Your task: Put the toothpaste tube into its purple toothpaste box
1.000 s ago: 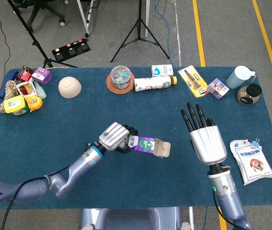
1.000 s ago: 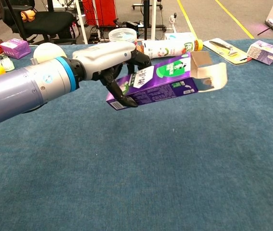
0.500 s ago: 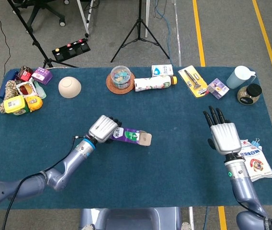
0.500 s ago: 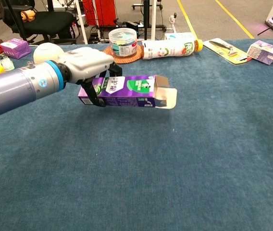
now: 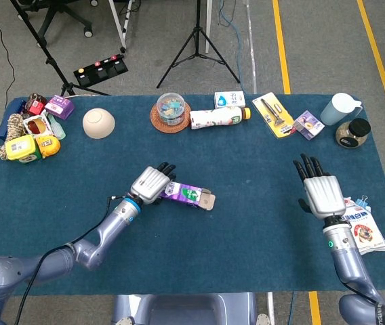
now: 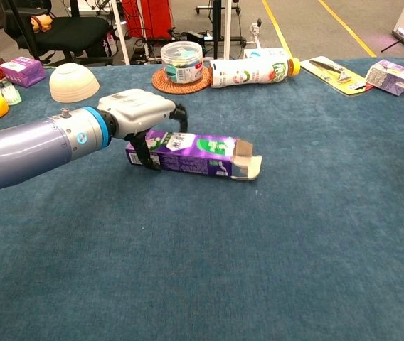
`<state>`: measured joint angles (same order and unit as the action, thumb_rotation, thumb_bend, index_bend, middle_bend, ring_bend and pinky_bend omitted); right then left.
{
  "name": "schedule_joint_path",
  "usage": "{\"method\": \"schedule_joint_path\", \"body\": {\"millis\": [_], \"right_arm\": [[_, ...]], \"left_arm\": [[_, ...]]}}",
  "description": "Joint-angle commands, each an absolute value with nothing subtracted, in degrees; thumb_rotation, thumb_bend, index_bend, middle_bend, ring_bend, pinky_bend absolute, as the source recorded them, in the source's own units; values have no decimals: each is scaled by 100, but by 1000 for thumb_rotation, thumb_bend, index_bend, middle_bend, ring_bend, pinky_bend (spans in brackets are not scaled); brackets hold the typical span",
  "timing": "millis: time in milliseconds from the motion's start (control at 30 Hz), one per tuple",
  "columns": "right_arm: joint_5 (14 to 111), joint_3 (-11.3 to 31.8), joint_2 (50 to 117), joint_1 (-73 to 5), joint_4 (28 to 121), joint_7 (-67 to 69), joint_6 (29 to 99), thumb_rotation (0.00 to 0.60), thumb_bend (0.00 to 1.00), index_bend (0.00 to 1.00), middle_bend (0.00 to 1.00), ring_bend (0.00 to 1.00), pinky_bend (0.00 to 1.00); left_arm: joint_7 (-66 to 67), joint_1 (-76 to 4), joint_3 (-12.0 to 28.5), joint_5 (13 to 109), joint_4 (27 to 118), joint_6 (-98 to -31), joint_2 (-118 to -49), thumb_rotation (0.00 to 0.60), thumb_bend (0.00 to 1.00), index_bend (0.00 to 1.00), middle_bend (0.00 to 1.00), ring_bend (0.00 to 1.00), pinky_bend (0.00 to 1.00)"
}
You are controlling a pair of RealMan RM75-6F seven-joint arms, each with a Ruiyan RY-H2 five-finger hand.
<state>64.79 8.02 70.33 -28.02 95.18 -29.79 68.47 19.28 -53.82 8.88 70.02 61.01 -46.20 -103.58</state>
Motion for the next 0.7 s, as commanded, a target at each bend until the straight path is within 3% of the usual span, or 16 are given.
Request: {"method": "schedule_joint_path", "body": {"millis": [33,333,433,500,567,700], "right_arm": [[6507,801,7011,-2785,9549,-2948,6868,600,293,48,19,37,448],[7155,696,6836,-2454,9800,-2097,7281,600,275,48,23,41,439],[7445,628,6859,-2356,9687,-1817,7434,600,152,59,30,41,407],[7685,559,6875,-2303,9568,-1595,7509,600,48,64,30,21,329],[7948,489,6889,-2244,9429,-1323,7605,600,6,66,30,3,254],[8284,411,6921,-2089,9212,-880,7873,600,0,66,26,0,158]], "left_arm": [[1843,-5360,916,7078,6305,-4706,-10232,600,122,1,0,0,306],[1723,-4858,873,7365,7975,-5441,-8924,600,86,0,0,0,255],[1814,-4620,805,7403,8444,-5735,-8494,600,75,0,0,0,248],[1857,-4397,752,7385,8801,-5984,-8156,600,72,0,0,0,243],[1839,-4086,670,7371,9175,-6321,-7747,600,68,0,0,0,230],[1422,-3368,422,7498,9685,-7054,-6996,600,60,0,0,0,210]]}}
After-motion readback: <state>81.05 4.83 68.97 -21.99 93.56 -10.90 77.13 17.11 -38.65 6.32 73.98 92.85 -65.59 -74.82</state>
